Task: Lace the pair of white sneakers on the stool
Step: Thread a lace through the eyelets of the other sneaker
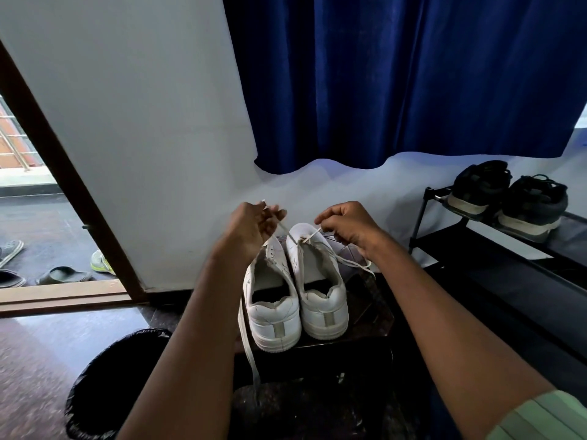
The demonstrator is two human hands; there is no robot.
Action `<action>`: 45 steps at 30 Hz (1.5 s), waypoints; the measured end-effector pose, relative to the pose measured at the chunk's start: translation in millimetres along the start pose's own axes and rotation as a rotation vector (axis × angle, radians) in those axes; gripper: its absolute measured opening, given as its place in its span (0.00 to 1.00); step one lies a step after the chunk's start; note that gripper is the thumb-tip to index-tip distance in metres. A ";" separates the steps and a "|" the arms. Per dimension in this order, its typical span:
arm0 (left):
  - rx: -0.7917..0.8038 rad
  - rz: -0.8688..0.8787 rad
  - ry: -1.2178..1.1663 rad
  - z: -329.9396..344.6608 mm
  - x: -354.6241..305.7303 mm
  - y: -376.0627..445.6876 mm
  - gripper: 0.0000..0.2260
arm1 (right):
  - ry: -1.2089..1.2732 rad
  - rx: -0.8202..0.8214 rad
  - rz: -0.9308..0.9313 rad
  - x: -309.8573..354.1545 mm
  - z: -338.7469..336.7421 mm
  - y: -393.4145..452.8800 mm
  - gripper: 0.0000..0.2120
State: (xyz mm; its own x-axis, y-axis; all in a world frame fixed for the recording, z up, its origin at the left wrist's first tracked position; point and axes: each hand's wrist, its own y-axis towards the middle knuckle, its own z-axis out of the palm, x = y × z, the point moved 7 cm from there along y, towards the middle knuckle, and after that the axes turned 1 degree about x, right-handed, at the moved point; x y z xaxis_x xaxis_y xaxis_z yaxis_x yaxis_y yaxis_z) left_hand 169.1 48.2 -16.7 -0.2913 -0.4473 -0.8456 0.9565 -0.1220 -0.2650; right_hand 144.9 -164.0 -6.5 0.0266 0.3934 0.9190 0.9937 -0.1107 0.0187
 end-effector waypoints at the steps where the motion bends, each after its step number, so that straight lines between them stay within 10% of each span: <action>1: -0.068 0.079 0.126 -5.1 -5.6 1.2 0.13 | -0.055 -0.015 -0.013 -0.2 0.2 -0.6 0.06; 5: -0.167 0.473 1.389 0.7 -6.5 12.0 0.10 | -0.250 -0.125 -0.096 2.9 0.3 0.3 0.07; 8: -0.027 0.384 1.667 4.0 19.9 16.9 0.19 | -0.228 -0.187 -0.155 10.5 0.3 -1.6 0.05; 12: 0.030 0.493 1.563 15.4 14.1 24.0 0.17 | -0.219 -0.236 -0.172 12.1 -3.1 -2.2 0.05; 18: 0.034 0.536 0.414 22.2 -15.0 -3.0 0.17 | -0.186 -0.252 -0.155 8.8 -5.8 -0.6 0.05; 27: -0.071 0.575 1.763 19.4 14.6 6.4 0.17 | -0.016 -0.278 -0.167 11.2 -5.3 -3.2 0.27; 36: 0.031 0.478 0.595 25.8 -8.8 -3.8 0.22 | -0.074 -0.071 -0.256 16.5 14.2 -2.4 0.10; 40: -0.181 0.537 1.306 10.7 -3.8 8.1 0.17 | -0.190 -0.021 -0.325 20.4 29.6 -7.4 0.05; 45: -0.030 0.423 1.737 11.2 18.2 14.7 0.16 | -0.213 -0.020 -0.317 17.4 31.4 -3.7 0.04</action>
State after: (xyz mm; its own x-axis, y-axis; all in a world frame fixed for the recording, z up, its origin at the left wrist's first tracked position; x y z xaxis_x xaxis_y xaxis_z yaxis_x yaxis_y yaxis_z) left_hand 178.0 28.3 -30.8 0.2502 0.9154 -0.3155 0.9682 -0.2347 0.0867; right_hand 145.1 -128.1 -2.9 -0.2577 0.5917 0.7639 0.9540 0.0303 0.2984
